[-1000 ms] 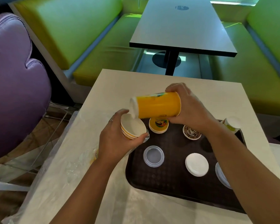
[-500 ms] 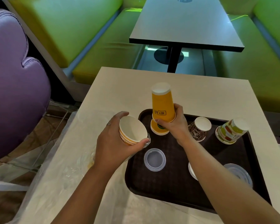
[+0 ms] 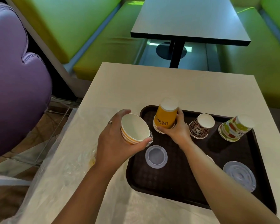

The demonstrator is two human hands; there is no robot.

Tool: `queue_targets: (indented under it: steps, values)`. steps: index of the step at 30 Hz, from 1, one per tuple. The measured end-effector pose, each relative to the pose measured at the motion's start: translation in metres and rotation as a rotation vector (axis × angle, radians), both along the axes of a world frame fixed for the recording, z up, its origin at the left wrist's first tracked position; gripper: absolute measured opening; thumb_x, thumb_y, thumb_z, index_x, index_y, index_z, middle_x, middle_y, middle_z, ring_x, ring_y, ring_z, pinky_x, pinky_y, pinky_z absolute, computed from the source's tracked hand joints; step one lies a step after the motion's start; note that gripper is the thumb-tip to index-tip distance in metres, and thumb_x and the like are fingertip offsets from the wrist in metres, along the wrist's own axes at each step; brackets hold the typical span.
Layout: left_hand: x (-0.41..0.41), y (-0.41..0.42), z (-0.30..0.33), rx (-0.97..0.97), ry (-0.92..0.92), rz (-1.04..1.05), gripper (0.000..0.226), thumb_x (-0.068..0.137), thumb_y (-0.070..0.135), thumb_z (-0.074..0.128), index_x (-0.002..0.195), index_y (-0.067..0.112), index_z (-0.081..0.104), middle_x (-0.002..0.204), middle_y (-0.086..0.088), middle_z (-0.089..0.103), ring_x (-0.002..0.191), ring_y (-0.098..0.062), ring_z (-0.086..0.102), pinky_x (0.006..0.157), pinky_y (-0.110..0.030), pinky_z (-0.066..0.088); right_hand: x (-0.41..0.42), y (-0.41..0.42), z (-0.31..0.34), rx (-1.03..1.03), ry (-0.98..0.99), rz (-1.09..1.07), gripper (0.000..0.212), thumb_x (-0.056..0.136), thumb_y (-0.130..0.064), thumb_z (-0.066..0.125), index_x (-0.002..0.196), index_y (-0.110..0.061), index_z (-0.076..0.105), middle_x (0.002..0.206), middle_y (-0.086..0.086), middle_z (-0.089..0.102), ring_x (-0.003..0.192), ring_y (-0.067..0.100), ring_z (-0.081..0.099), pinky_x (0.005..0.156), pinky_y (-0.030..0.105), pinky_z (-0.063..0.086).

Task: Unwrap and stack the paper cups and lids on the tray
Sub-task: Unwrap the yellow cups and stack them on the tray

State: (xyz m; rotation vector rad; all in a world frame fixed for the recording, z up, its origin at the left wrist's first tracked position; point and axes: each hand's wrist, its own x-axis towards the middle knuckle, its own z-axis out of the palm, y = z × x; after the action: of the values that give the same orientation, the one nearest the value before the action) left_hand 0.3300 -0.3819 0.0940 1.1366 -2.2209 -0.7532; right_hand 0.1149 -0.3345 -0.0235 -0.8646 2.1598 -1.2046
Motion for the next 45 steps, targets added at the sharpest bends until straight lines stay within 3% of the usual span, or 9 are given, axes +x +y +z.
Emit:
queue_targets:
  steps: [3, 6, 11, 15, 24, 32, 36, 41, 45]
  values:
    - [0.002, 0.000, 0.001, -0.014, 0.011, 0.011, 0.095, 0.049, 0.067, 0.072, 0.130, 0.024, 0.046, 0.129, 0.007, 0.055, 0.114, -0.010, 0.052, 0.088, -0.017, 0.040, 0.024, 0.017, 0.028, -0.237, 0.053, -0.148, 0.095, 0.072, -0.054, 0.072, 0.147, -0.029, 0.018, 0.150, -0.005, 0.034, 0.139, 0.017, 0.031, 0.114, 0.046, 0.026]
    - [0.005, 0.000, 0.005, -0.003, 0.064, 0.014, 0.098, 0.049, 0.073, 0.067, 0.131, 0.025, 0.046, 0.127, 0.013, 0.052, 0.112, -0.003, 0.048, 0.089, -0.010, 0.037, 0.060, 0.036, 0.059, -0.567, 0.055, 0.032, 0.062, 0.088, -0.035, 0.058, 0.140, -0.012, 0.032, 0.142, 0.006, 0.041, 0.135, 0.017, 0.038, 0.109, 0.032, 0.034]
    - [0.010, 0.000, 0.018, 0.004, 0.224, 0.038, 0.092, 0.054, 0.063, 0.079, 0.130, 0.022, 0.046, 0.119, 0.020, 0.046, 0.106, 0.013, 0.038, 0.085, 0.006, 0.030, 0.092, 0.039, 0.092, -0.282, -0.051, 0.549, 0.086, 0.078, -0.025, 0.068, 0.144, -0.036, 0.014, 0.146, -0.019, 0.032, 0.136, -0.001, 0.030, 0.109, 0.022, 0.033]
    - [0.016, -0.001, 0.013, 0.045, 0.343, 0.058, 0.090, 0.056, 0.055, 0.082, 0.131, 0.028, 0.040, 0.121, 0.026, 0.044, 0.108, 0.018, 0.040, 0.087, 0.004, 0.033, 0.109, 0.030, 0.098, -0.204, -0.083, 0.535, 0.102, 0.071, -0.022, 0.082, 0.134, -0.052, 0.008, 0.133, -0.040, 0.025, 0.122, -0.022, 0.029, 0.098, 0.003, 0.033]
    - [0.038, 0.004, -0.030, 0.169, 0.378, 0.059, 0.087, 0.052, 0.058, 0.074, 0.126, 0.043, 0.032, 0.121, 0.023, 0.048, 0.111, 0.010, 0.049, 0.083, -0.001, 0.042, 0.124, 0.023, 0.089, -0.135, -0.055, 0.516, 0.104, 0.074, -0.015, 0.078, 0.148, -0.031, 0.006, 0.144, -0.009, 0.040, 0.129, 0.006, 0.042, 0.102, 0.027, 0.045]
    - [0.037, 0.002, -0.054, 0.214, 0.296, 0.045, 0.094, 0.054, 0.048, 0.086, 0.129, 0.033, 0.030, 0.125, 0.011, 0.049, 0.108, -0.003, 0.051, 0.079, -0.001, 0.042, 0.121, 0.026, 0.078, -0.020, -0.081, 0.547, 0.100, 0.078, -0.012, 0.074, 0.149, -0.026, 0.005, 0.147, -0.006, 0.037, 0.133, 0.013, 0.040, 0.100, 0.023, 0.043]
    - [0.043, 0.000, -0.067, 0.272, 0.257, 0.048, 0.094, 0.054, 0.042, 0.086, 0.129, 0.036, 0.029, 0.122, 0.017, 0.049, 0.104, -0.002, 0.053, 0.075, 0.001, 0.043, 0.114, 0.027, 0.078, -0.009, -0.095, 0.633, 0.107, 0.077, -0.021, 0.076, 0.149, -0.026, -0.003, 0.152, -0.007, 0.028, 0.139, 0.011, 0.031, 0.106, 0.022, 0.036]
    - [0.043, 0.003, -0.084, 0.349, 0.126, 0.062, 0.090, 0.060, 0.048, 0.079, 0.133, 0.031, 0.029, 0.124, 0.011, 0.049, 0.113, -0.016, 0.054, 0.080, -0.011, 0.043, 0.111, 0.021, 0.105, -0.226, -0.284, 0.363, 0.104, 0.068, -0.047, 0.077, 0.147, -0.039, 0.008, 0.152, -0.008, 0.027, 0.138, 0.014, 0.032, 0.107, 0.037, 0.041]
    - [0.032, 0.001, -0.068, 0.333, 0.108, 0.031, 0.090, 0.059, 0.040, 0.084, 0.130, 0.030, 0.029, 0.123, 0.009, 0.047, 0.111, -0.013, 0.051, 0.077, -0.009, 0.042, 0.102, 0.020, 0.120, -0.222, -0.171, 0.300, 0.093, 0.064, -0.050, 0.068, 0.145, -0.034, 0.024, 0.146, -0.013, 0.033, 0.135, 0.012, 0.034, 0.099, 0.018, 0.039]
